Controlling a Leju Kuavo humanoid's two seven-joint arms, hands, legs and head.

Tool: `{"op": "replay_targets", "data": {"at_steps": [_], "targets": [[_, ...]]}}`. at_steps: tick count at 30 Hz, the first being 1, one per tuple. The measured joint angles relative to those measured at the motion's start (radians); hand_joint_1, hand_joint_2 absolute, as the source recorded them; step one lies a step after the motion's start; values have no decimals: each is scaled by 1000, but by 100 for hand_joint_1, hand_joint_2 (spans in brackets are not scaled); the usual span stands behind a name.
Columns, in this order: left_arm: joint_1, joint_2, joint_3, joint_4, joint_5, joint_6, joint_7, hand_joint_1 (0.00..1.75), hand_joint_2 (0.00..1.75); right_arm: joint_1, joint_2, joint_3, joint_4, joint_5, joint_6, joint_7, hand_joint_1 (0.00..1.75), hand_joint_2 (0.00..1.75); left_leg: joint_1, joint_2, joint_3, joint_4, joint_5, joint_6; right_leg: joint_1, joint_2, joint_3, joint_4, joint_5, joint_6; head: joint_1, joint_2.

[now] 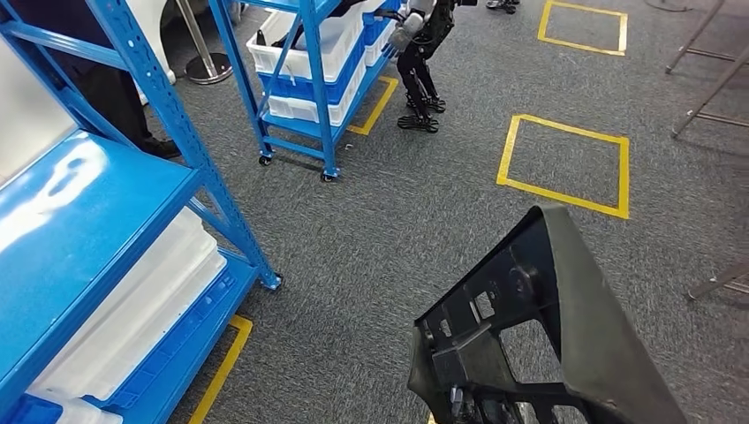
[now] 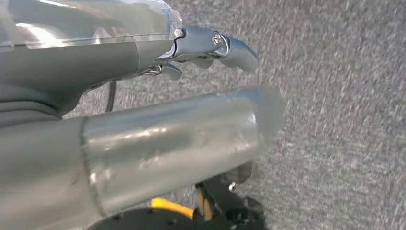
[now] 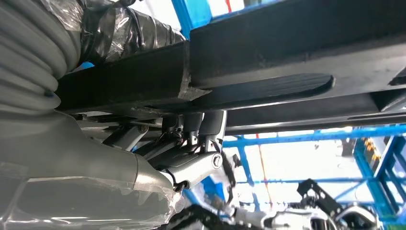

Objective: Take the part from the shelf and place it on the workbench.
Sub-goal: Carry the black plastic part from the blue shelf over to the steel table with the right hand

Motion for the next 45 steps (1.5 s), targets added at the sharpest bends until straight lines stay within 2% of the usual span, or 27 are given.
{"op": "replay_targets", "data": {"at_steps": [1,3,5,6,8,10,11,14,16,18,19,20,21,23,25,27,29,31,33,35,36,37,39,41,42,44,45], "targets": [[0,0,1,0,0,0,0,0,0,-1,0,0,0,0,-3,0,175,175,2,16,4,-8,3,6,2,-32,-16,33,-21,4,0,0],[2,0,4,0,0,0,0,0,0,-2,0,0,0,0,-6,0,175,175,0,49,9,-13,3,13,1,-92,-75,152,-84,11,1,0],[3,0,8,0,0,-1,0,0,0,-1,-1,-1,0,1,-6,0,175,175,-2,82,10,-11,-1,13,-6,-107,-125,247,-115,19,1,0],[3,0,9,0,0,-2,0,0,0,-1,-1,-2,0,1,-6,0,175,175,-3,96,11,-10,-3,11,-9,-110,-124,245,-102,22,1,0],[2,-1,9,0,-1,-2,0,0,0,0,-1,-2,0,1,-6,0,175,175,-2,122,17,-6,-11,5,-14,-134,-63,131,-40,25,1,0],[1,-2,10,-1,-3,-3,0,0,0,-1,-1,-2,0,1,-7,0,175,175,-6,140,21,0,-21,-7,-9,-168,1,17,-2,18,0,0],[0,-2,11,-1,-4,-3,0,0,0,-1,-1,-2,-1,1,-7,0,175,175,-8,148,23,2,-26,-13,-5,-177,14,-8,1,12,0,0],[-5,-2,14,-1,-3,-3,-1,0,0,1,-1,-3,-1,2,-8,0,175,175,-5,161,34,4,-35,-30,1,-152,12,-13,0,-8,0,0],[-6,-3,16,-1,-2,-3,-1,0,0,2,-1,-3,-2,2,-9,0,175,175,0,124,21,46,-69,-38,-3,-133,14,-19,4,-22,0,0],[-3,-4,17,-1,-1,-3,-2,0,0,2,0,-2,-2,3,-9,0,175,175,3,77,-34,167,-137,-41,-2,-114,14,-21,6,-30,0,0],[-1,-4,17,-1,0,-4,-1,0,0,2,0,-2,-1,3,-10,0,175,175,3,69,-68,238,-166,-41,0,-102,14,-21,6,-32,0,0],[1,-5,18,-1,1,-4,-1,0,0,2,0,-2,-1,4,-10,0,175,175,3,66,-95,287,-177,-40,3,-89,15,-20,6,-33,0,0],[3,-5,18,-1,1,-4,-1,0,0,3,0,-2,0,4,-10,0,175,175,3,64,-106,302,-168,-38,6,-74,16,-19,6,-33,0,0],[2,-5,18,-1,2,-4,-1,0,0,3,0,-2,0,5,-10,0,175,175,2,52,-74,209,-93,-29,8,-46,19,-17,5,-33,0,0],[1,-5,20,-1,2,-5,-2,0,0,3,0,-2,0,6,-12,0,175,175,1,9,-22,77,-33,-20,8,-21,18,-14,5,-30,0,0],[1,-6,23,-1,3,-6,-1,0,0,3,0,-2,1,6,-16,0,175,175,-2,-16,-1,24,-24,-15,5,1,11,-13,9,-20,0,0],[0,-7,25,-1,3,-6,-1,0,0,6,0,-2,1,8,-21,0,175,175,-2,1,2,15,-19,-8,2,16,4,-13,13,-7,0,0],[-2,-9,26,-1,3,-7,-2,0,0,8,0,-3,1,12,-23,0,175,175,2,25,7,2,-10,4,5,-24,-11,16,-9,2,0,0],[0,-9,26,-1,3,-8,-2,0,0,8,0,-3,2,16,-25,0,175,175,1,53,9,-5,-7,12,5,-86,-58,116,-70,8,1,0],[3,-9,27,-1,3,-8,-2,0,0,8,0,-3,5,18,-25,0,175,175,-1,83,8,-4,-9,13,-2,-104,-115,232,-118,16,1,0],[4,-9,27,-1,3,-9,-2,0,0,8,0,-4,7,19,-25,0,175,175,-1,98,9,-3,-11,13,-6,-108,-124,252,-116,21,1,0],[3,-9,27,-1,3,-9,-2,0,0,9,0,-4,9,19,-26,0,175,175,-1,111,10,-2,-14,10,-10,-113,-113,234,-96,24,1,0],[2,-11,27,-1,2,-10,-2,0,0,9,0,-4,12,19,-26,0,175,175,-1,135,15,4,-22,3,-14,-143,-45,110,-37,28,1,0],[1,-13,27,-2,2,-10,-2,0,0,8,0,-4,12,20,-26,0,175,175,-4,153,17,12,-33,-9,-9,-172,7,11,-9,21,0,0],[1,-13,28,-2,2,-10,-2,0,0,8,0,-4,13,20,-26,0,175,175,-5,160,19,14,-37,-15,-5,-176,14,-4,-11,16,0,0],[-3,-14,28,-2,2,-10,-2,0,0,9,0,-4,13,20,-26,0,175,175,-3,175,26,13,-40,-26,0,-155,12,-4,-9,4,0,0],[-5,-15,29,-2,2,-10,-2,0,0,10,0,-4,13,21,-27,0,175,175,0,167,27,18,-47,-31,0,-145,11,-7,-7,-2,0,0]]}}
